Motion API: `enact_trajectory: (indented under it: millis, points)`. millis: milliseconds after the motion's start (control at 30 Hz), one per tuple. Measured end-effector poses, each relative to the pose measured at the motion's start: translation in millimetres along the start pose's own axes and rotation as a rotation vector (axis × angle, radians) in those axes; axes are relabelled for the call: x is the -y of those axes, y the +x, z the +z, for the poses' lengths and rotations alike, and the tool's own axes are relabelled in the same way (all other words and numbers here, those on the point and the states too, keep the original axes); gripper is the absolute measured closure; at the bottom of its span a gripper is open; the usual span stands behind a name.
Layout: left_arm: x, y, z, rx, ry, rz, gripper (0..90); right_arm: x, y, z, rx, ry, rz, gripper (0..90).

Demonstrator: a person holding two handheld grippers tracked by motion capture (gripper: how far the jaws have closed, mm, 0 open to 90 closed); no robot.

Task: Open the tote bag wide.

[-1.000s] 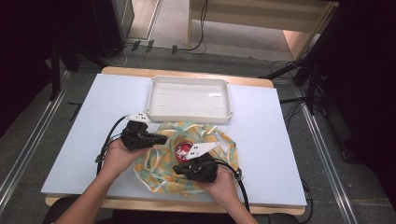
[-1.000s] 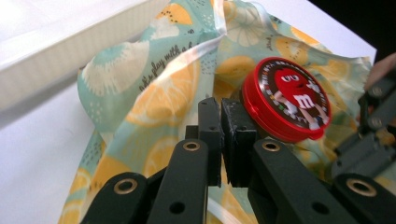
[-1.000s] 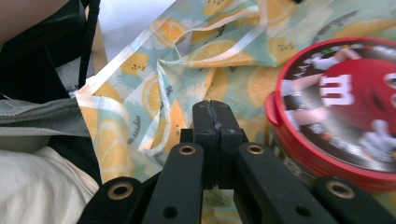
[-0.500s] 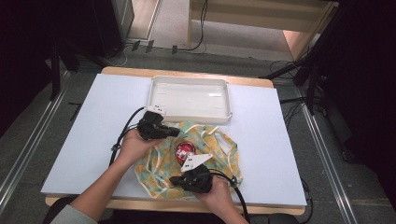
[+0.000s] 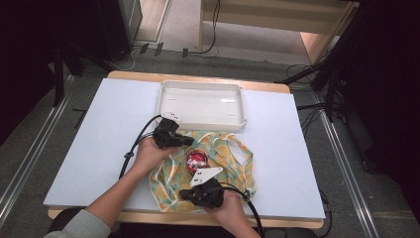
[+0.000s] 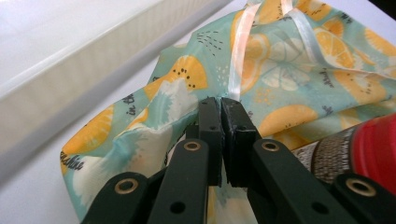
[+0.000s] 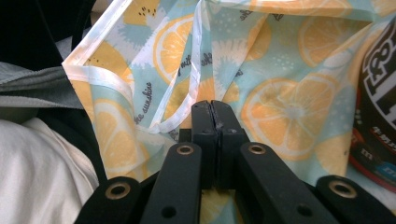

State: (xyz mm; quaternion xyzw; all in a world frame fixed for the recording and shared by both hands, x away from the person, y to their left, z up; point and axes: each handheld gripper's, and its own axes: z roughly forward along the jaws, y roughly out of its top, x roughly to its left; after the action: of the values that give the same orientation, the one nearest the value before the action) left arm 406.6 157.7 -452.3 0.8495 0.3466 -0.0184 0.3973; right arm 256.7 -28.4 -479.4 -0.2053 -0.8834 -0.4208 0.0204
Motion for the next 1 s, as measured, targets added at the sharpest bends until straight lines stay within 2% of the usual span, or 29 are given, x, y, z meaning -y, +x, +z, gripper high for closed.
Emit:
enact_trajectory:
  millis: [300,400,533,633,667,767,867,1000]
  points:
    - [5.9,9.8,5.4,-0.019,0.023,-0.017,87.9,-0.9,2.3,5.3,0.004,-0.013,-0.004,90.0]
    - [6.8,11.9,7.2,-0.045,0.032,-0.005,87.9,-1.7,5.3,8.6,-0.007,-0.022,-0.006,90.0]
    - [8.2,17.7,7.1,-0.041,0.023,-0.015,88.2,-3.1,8.6,10.8,-0.005,-0.022,-0.025,90.0]
    - [9.0,21.2,4.2,-0.046,0.024,-0.024,88.0,-3.7,7.2,5.5,0.012,-0.025,-0.016,90.0]
    - [9.1,21.9,3.1,-0.039,0.020,-0.035,88.0,-3.6,5.4,-3.1,0.027,-0.040,-0.004,90.0]
    - [8.7,21.9,2.4,-0.038,0.020,-0.034,87.8,-3.2,3.5,-9.6,0.041,-0.052,0.007,90.0]
    - [7.2,19.7,-1.3,-0.017,0.002,-0.042,87.0,-2.1,-1.0,-19.8,0.060,-0.064,0.023,90.0]
    - [2.8,12.3,-14.1,-0.006,-0.037,-0.030,87.0,-1.0,-3.3,-31.6,0.087,-0.071,0.031,90.0]
